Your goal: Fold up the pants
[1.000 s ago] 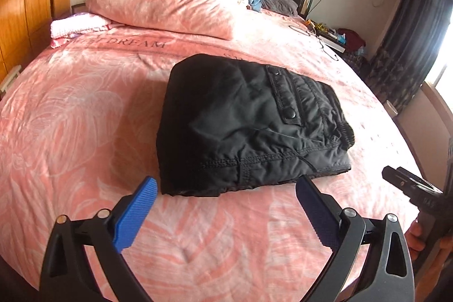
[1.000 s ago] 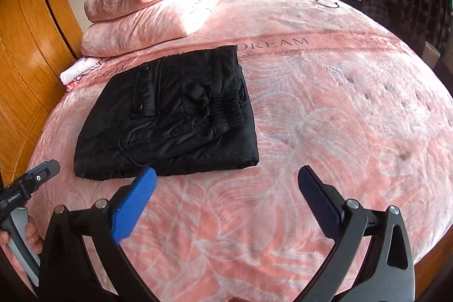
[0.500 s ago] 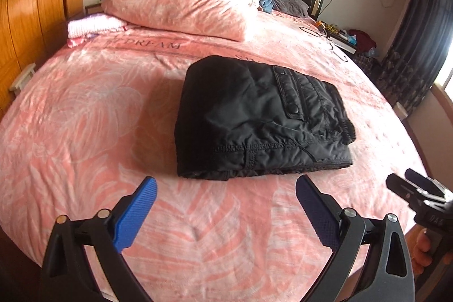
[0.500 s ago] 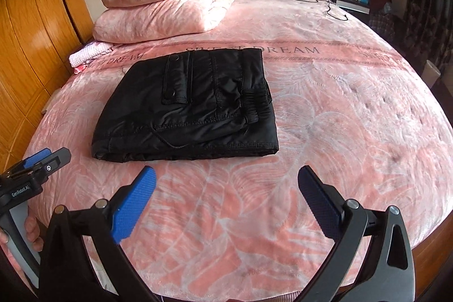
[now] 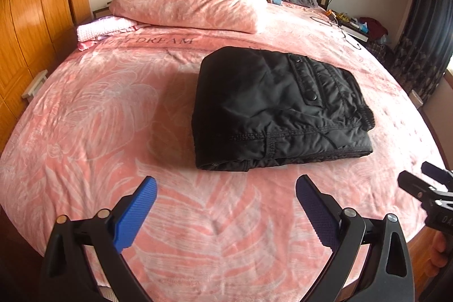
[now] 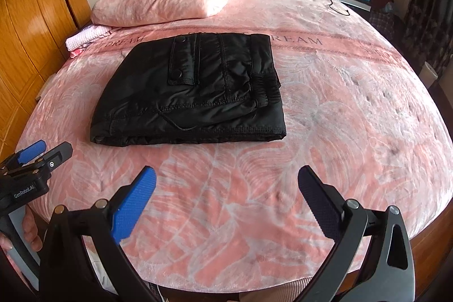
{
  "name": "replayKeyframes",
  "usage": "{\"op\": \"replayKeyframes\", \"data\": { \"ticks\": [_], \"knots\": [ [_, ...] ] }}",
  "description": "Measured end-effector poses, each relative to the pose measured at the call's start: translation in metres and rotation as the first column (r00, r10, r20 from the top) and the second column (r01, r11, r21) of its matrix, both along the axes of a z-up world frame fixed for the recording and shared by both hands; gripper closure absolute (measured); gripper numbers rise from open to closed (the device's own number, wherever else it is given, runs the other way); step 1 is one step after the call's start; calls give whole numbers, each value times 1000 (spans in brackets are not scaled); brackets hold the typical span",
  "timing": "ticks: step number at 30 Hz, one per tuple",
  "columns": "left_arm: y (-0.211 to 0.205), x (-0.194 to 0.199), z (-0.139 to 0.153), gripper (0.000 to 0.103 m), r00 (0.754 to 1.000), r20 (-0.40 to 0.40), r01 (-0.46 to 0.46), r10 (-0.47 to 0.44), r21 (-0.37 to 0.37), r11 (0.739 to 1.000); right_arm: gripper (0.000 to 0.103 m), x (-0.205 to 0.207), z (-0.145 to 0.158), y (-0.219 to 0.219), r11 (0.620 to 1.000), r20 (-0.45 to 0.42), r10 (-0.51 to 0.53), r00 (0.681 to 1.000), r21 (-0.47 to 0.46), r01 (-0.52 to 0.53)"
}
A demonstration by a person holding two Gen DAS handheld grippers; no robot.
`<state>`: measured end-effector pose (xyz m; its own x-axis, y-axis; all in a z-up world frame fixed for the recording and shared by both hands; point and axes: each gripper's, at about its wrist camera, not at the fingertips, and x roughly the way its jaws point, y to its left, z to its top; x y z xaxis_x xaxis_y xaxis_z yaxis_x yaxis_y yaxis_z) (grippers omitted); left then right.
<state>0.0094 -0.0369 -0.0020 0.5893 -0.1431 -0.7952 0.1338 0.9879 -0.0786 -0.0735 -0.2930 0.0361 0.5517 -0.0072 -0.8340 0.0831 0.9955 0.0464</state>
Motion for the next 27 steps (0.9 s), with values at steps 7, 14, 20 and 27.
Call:
{"op": "replayKeyframes", "data": {
  "ticks": [7,14,20,27],
  "knots": [
    [4,10,-9,4,1000,-4,-13,13,43,999,3,5,-4,-6,1000,-8,3,1000,-11,-3],
    [0,14,-10,4,1000,1,3,-3,72,997,3,7,-8,-10,1000,-12,-1,1000,-2,1],
    [-4,14,-10,4,1000,7,8,-8,88,996,3,6,-10,-12,1000,-15,-1,1000,5,1],
    [-5,15,-13,4,1000,-3,9,-8,99,995,3,6,-12,-14,1000,-14,0,1000,13,0]
  ]
}}
